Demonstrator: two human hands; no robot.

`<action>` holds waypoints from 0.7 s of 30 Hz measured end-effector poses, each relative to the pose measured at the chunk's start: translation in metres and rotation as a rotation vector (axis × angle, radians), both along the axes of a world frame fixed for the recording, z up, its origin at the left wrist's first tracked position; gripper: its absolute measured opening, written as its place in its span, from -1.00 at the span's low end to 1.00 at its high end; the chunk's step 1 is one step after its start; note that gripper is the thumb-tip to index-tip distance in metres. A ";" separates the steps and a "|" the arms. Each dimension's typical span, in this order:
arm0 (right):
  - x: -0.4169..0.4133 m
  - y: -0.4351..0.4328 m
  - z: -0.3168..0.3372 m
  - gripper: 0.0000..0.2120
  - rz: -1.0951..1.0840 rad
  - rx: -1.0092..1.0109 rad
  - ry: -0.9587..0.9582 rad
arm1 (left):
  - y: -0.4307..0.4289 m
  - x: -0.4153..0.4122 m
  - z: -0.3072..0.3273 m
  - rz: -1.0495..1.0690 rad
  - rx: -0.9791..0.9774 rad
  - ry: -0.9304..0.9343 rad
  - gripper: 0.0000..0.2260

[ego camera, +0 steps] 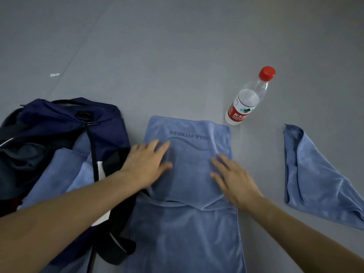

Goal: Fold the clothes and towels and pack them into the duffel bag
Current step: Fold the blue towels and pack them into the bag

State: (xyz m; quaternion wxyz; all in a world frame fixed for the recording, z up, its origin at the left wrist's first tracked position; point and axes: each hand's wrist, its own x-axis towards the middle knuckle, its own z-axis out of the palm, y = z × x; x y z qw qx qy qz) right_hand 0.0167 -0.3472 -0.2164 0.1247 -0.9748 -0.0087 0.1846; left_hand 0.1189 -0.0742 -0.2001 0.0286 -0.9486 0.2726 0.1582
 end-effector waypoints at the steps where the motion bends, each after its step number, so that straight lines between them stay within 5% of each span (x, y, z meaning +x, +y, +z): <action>1: 0.015 -0.006 0.001 -0.50 -0.072 0.041 -0.069 | -0.008 0.017 0.001 0.033 -0.099 -0.066 -0.46; 5: 0.073 -0.023 0.004 -0.62 -0.430 0.176 -0.183 | -0.025 0.088 -0.003 0.198 -0.268 -0.013 -0.68; 9: 0.098 -0.030 0.001 -0.54 -0.430 0.187 -0.055 | -0.027 0.106 -0.018 0.290 -0.231 0.106 -0.56; 16: 0.103 -0.018 -0.013 -0.59 -0.516 0.190 -0.167 | -0.027 0.088 -0.032 0.417 -0.302 0.098 -0.79; 21: 0.111 -0.008 -0.010 -0.51 -0.646 0.256 -0.071 | -0.018 0.091 -0.030 0.417 -0.254 0.028 -0.82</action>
